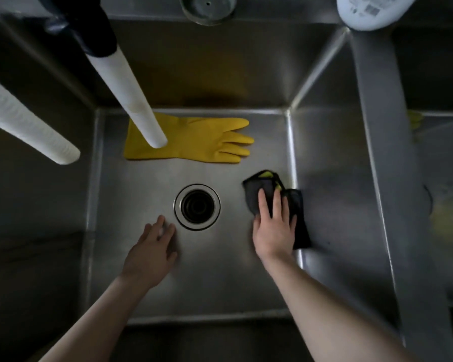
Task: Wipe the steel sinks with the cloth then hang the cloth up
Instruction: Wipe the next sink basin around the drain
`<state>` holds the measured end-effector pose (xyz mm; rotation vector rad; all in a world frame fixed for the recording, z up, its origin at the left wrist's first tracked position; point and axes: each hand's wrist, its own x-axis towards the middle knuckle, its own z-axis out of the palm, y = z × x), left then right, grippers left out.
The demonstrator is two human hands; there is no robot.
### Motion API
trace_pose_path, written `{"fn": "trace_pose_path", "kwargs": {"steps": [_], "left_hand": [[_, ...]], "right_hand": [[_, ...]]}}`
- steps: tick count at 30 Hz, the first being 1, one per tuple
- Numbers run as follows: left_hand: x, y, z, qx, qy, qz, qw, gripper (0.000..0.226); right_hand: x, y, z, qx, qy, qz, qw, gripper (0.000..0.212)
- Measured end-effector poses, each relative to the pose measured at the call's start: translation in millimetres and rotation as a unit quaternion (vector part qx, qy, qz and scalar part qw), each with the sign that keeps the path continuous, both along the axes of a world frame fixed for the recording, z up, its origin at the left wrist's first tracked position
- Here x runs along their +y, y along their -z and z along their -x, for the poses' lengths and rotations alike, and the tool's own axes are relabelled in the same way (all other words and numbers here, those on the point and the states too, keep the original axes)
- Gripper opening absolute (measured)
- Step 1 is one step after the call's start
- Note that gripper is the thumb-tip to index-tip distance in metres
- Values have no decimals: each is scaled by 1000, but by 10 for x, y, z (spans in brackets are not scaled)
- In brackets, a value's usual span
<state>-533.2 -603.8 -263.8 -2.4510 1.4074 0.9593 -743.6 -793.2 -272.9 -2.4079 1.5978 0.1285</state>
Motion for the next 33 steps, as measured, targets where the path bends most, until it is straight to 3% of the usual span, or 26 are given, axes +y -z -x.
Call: {"fn": "trace_pose_path", "kwargs": {"steps": [7,13,17,20,23,28,33], "left_hand": [[-64,-231,314,-19,-14,-1,1000,70],[-121,-181,707,3,72,50,996,68],[-177,-181,847,-10,56,39,998,64],[-179,-189,837,-6,56,37,998,64],[-167,-222,796,6,69,12,998,64],[-145,-312,756,24,93,-41,995,64],[35,-524,830,78,113,-102,985,65]], "right_hand": [[816,-116,518,35,-91,-86,991,81],[-133,-19,10,17,-77,-50,996,70],[-960,-33,-444,46,-57,-60,995,72],[-1085,-22,-553,48,-61,-63,995,77],[-926,-62,-357,49,-104,-51,992,76],[-340,-315,169,78,-163,-128,975,69],[314,-606,692,147,-285,-234,918,67]]}}
